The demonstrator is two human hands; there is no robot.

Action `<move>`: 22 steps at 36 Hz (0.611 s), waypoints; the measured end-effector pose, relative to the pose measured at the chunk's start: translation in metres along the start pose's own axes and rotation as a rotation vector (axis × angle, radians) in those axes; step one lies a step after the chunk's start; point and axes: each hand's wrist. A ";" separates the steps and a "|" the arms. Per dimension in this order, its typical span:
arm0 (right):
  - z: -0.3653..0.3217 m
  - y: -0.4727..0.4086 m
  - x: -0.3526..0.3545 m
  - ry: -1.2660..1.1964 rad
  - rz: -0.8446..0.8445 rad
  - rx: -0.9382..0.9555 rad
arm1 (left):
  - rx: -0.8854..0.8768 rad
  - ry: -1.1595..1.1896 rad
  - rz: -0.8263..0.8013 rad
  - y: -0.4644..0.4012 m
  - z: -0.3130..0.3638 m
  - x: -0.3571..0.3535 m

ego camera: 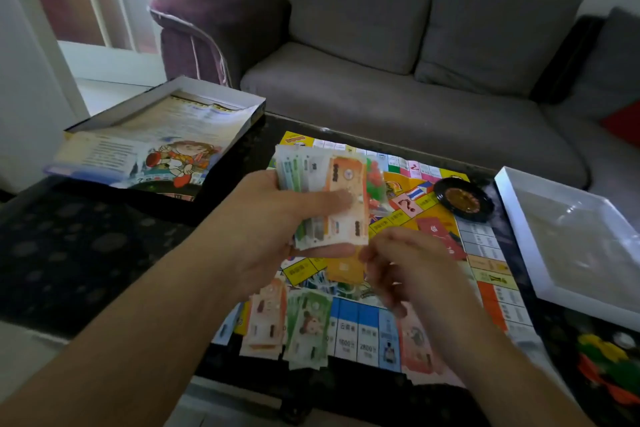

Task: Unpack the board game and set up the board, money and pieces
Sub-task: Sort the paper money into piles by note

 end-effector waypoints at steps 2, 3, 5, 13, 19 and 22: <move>-0.008 0.002 0.022 -0.176 -0.038 -0.045 | 0.029 -0.041 -0.037 0.003 -0.006 -0.009; -0.009 0.004 0.030 -0.216 -0.062 -0.046 | 0.034 -0.068 -0.056 0.005 -0.009 -0.015; -0.010 0.008 0.039 -0.205 -0.079 0.003 | 0.034 -0.123 -0.103 0.010 -0.016 -0.026; 0.009 0.010 0.050 -0.072 0.159 0.068 | 0.131 -0.130 -0.109 0.007 -0.025 -0.040; 0.017 0.015 0.038 0.088 0.117 -0.019 | 0.078 -0.083 0.075 -0.004 -0.010 -0.018; 0.022 0.022 0.002 0.241 -0.011 0.013 | -0.007 -0.051 0.137 -0.003 -0.003 -0.011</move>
Point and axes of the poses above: each hand's wrist, its own y-axis away from the middle knuckle, its own x-axis out of the back of the hand, z = x × y, and after that the axes turned 12 degrees about z, right-handed
